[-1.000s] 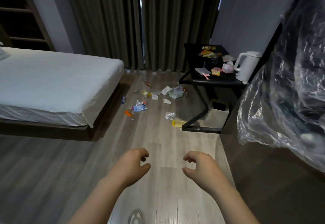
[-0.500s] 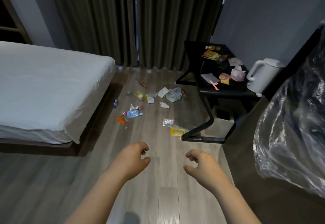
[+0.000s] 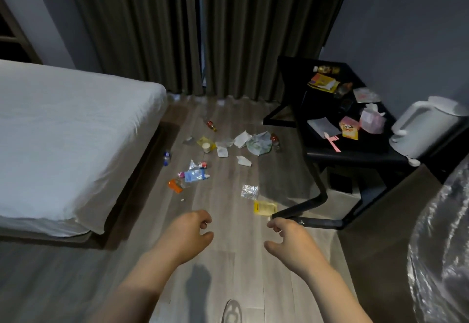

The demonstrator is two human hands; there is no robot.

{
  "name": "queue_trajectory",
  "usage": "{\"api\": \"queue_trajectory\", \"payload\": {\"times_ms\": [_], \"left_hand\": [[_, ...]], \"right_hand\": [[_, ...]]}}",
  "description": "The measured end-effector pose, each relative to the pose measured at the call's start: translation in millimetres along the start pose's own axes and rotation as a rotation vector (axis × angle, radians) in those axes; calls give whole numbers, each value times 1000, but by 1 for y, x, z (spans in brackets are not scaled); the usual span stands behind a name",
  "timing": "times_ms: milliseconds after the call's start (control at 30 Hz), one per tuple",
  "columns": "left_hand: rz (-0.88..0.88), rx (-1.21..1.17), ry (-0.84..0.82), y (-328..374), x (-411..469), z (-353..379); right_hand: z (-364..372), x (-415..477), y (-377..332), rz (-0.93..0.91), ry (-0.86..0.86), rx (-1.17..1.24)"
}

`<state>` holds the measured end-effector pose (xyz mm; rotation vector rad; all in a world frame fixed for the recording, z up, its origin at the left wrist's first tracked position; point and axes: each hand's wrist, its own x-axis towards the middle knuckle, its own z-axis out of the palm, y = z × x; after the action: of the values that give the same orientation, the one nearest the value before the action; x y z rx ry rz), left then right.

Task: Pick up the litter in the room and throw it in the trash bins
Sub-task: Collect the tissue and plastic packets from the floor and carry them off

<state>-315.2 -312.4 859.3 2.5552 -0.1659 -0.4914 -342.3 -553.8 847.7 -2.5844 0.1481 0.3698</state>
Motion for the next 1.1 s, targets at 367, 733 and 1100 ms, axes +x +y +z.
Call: {"api": "queue_trajectory", "payload": {"times_ms": [367, 733, 1100], "left_hand": [[-70, -23, -68, 16, 161, -43], [-6, 33, -84, -28, 312, -97], [80, 119, -165, -54, 468, -139]], "right_hand": [[-51, 170, 5, 8, -86, -25], [-45, 314, -33, 120, -163, -40], [-48, 444, -57, 236, -159, -38]]}}
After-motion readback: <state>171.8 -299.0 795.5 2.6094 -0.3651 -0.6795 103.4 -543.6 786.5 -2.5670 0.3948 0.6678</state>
